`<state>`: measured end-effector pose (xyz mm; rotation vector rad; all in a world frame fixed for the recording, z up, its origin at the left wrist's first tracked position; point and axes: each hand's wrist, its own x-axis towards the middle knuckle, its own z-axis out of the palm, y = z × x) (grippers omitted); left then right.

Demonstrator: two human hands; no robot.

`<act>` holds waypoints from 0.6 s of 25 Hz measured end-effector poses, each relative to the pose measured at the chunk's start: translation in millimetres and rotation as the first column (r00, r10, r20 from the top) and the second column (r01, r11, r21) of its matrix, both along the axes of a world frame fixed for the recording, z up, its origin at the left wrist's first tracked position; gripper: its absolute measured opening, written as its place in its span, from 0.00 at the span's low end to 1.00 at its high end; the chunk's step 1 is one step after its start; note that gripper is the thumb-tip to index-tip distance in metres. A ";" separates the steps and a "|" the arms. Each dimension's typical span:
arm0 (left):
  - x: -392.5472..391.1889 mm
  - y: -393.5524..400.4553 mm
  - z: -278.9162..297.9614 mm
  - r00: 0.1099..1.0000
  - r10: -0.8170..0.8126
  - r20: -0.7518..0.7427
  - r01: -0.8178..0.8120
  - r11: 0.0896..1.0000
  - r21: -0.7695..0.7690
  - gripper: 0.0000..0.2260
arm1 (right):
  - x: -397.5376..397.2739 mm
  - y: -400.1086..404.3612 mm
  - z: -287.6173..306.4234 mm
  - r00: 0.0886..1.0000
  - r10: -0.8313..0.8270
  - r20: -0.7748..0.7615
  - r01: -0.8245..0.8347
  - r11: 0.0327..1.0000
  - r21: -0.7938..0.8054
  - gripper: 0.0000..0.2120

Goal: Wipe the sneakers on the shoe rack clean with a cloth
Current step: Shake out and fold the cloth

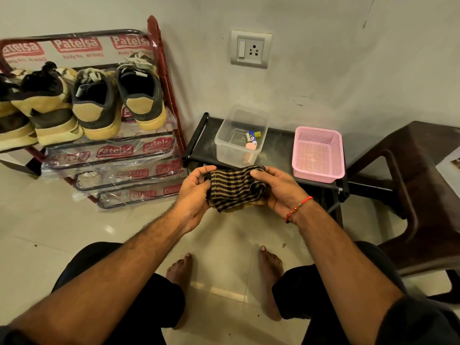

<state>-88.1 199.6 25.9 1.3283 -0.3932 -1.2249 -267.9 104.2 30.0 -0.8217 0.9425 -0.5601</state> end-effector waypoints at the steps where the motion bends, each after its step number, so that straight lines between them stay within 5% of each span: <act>1: -3.0 -4.8 -0.2 1.000 -0.011 0.012 0.011 1.000 0.021 0.11 | -5.2 -4.9 1.2 0.999 -0.034 -0.021 0.034 0.999 -0.030 0.15; 6: -18.9 -33.1 -1.1 0.975 -0.176 0.136 0.165 0.982 0.086 0.13 | -57.5 -55.6 16.5 0.945 -0.322 -0.063 0.308 0.936 -0.171 0.15; 10: -45.4 -44.2 -17.1 0.775 -0.415 0.477 0.374 0.909 0.183 0.13 | -99.6 -107.8 21.0 0.817 -0.564 -0.123 0.509 0.804 -0.307 0.16; 15: -60.4 -54.8 -36.6 0.547 -0.582 0.601 0.497 0.804 0.327 0.12 | -117.2 -160.0 5.1 0.731 -0.654 -0.197 0.604 0.753 -0.260 0.22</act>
